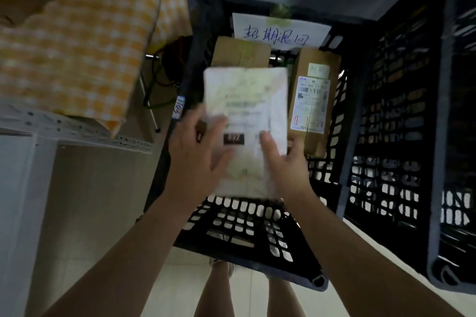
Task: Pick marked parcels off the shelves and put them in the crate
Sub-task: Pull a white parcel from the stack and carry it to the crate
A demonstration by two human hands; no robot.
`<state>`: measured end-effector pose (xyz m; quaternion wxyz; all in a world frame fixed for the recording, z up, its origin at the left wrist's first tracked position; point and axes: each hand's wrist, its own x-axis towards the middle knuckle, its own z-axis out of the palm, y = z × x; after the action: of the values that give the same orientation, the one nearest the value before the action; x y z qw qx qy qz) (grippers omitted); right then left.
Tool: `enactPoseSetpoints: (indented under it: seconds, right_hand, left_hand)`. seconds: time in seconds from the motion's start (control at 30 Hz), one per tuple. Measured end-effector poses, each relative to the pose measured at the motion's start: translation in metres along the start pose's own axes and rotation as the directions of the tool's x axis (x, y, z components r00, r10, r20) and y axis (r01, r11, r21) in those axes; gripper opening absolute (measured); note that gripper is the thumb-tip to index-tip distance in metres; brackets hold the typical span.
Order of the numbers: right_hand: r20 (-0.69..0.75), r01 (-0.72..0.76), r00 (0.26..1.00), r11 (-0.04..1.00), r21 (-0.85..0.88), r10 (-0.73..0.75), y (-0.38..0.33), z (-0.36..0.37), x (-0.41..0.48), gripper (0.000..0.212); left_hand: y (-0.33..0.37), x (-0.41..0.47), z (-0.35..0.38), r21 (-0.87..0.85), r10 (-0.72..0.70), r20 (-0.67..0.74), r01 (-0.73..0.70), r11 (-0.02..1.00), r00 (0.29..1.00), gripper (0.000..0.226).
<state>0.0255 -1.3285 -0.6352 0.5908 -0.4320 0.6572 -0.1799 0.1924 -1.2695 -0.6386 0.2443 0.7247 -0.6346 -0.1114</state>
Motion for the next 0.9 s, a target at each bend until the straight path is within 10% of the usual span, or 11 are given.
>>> enactPoseSetpoints:
  seconds: [0.23, 0.53, 0.9]
  right_hand:
    - [-0.034, 0.201, 0.978, 0.977, -0.073, -0.204, -0.055, 0.030, 0.079, 0.036]
    - [0.014, 0.228, 0.974, 0.966, -0.126, -0.228, -0.031, 0.030, 0.112, 0.043]
    - [0.117, 0.305, 0.945, 0.697, -0.649, -0.305, -0.049, 0.019, 0.082, 0.047]
  left_hand:
    - [-0.022, 0.062, 0.013, 0.372, 0.046, 0.272, -0.150, 0.916, 0.961, 0.066]
    - [-0.049, 0.091, 0.033, 0.393, 0.119, 0.349, -0.260, 0.882, 0.930, 0.059]
    - [-0.032, 0.087, 0.003, 0.422, -0.013, 0.456, -0.203, 0.884, 0.890, 0.059]
